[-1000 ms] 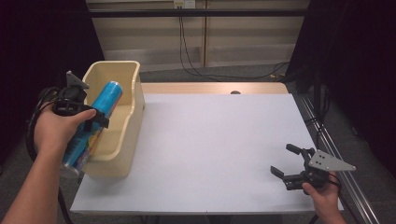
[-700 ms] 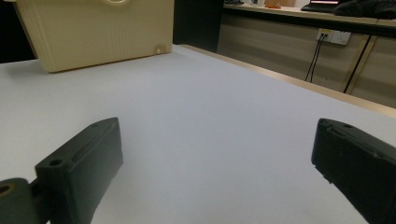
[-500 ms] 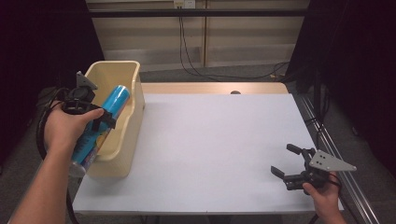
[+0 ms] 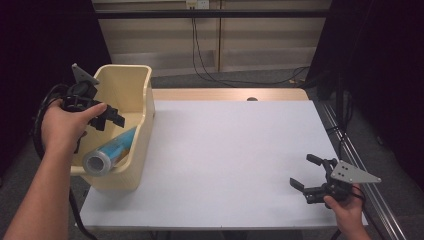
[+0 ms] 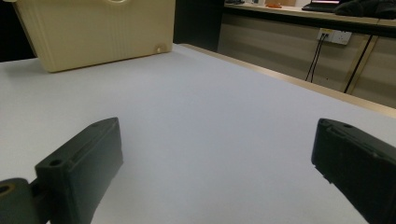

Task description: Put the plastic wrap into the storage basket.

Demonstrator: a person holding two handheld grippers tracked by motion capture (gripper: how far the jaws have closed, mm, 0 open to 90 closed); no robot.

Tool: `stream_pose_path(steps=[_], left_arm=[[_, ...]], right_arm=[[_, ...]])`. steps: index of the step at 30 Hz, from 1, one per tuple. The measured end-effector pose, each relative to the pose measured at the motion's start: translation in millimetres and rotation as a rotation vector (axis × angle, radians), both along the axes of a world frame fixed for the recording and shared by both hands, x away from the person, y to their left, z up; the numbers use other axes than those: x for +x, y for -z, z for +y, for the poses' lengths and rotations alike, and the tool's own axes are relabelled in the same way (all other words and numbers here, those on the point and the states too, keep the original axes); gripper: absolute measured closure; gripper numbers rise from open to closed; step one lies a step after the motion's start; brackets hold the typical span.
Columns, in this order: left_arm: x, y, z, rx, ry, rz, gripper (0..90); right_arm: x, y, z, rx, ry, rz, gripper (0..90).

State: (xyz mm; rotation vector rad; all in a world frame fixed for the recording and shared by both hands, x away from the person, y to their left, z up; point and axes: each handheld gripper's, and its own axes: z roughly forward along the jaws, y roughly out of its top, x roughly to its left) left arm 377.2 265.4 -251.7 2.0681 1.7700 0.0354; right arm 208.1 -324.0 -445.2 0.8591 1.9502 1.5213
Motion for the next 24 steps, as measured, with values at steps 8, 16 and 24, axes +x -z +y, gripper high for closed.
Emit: stream_pose_path(steps=[8, 16, 24], left_arm=[[4.7, 1.7, -29.3, -0.041, 0.059, -0.048, 31.0], [7.9, 3.0, -59.5, -0.056, 0.129, -0.055, 29.8], [9.6, 8.0, -83.8, -0.045, 0.194, -0.037, 28.9]], right_arm=[[-0.5, 0.1, -0.6, 0.002, 0.002, 0.0, 1.8], [-0.6, -0.2, 0.0, 0.003, -0.002, 0.0, 1.8], [-0.5, -0.1, -0.2, 0.002, -0.003, 0.002, 1.8]])
